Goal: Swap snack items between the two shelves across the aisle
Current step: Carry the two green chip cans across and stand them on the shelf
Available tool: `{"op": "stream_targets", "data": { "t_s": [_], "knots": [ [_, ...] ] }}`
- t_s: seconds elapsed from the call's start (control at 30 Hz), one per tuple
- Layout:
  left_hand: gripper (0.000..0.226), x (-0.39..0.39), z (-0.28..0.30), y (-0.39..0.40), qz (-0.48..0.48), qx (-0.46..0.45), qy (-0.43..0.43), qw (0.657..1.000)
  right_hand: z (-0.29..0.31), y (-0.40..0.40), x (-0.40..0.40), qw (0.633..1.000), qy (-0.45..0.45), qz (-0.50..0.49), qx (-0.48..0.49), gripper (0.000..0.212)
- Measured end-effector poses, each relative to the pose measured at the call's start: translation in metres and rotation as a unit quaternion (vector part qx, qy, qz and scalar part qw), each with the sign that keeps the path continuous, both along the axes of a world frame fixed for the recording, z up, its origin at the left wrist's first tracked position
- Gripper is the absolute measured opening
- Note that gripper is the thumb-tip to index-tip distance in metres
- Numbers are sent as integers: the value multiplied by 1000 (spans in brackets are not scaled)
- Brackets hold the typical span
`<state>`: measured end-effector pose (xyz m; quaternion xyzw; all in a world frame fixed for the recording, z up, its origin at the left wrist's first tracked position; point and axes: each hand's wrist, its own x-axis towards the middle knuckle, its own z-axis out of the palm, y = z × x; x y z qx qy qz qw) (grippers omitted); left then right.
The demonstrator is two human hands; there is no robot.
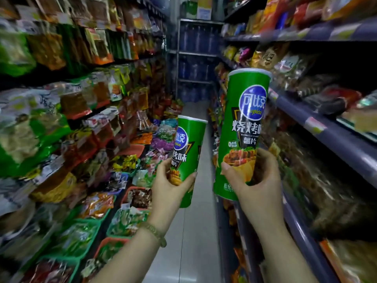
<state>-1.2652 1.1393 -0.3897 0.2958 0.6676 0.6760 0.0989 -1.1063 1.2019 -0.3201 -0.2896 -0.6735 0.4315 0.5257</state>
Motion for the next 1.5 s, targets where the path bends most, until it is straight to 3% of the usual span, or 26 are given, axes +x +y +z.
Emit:
{"op": "stream_targets", "data": {
  "t_s": [0.4,0.73,0.87,1.23,1.5],
  "knots": [
    [61,-198,-14,221,66,-18,28,997,-11,240,-196,998,-53,23,14,65],
    [65,-382,14,444,11,-3,41,999,24,430,-362,999,-32,-12,4,68],
    [63,-429,13,539,-23,-1,44,999,30,507,-407,999,-7,-42,-2,77],
    [64,-543,34,784,-54,47,44,996,46,734,-520,999,6,-46,21,59],
    [57,-610,38,910,-99,66,26,993,44,843,-582,996,-9,-85,-2,62]
  ]
}}
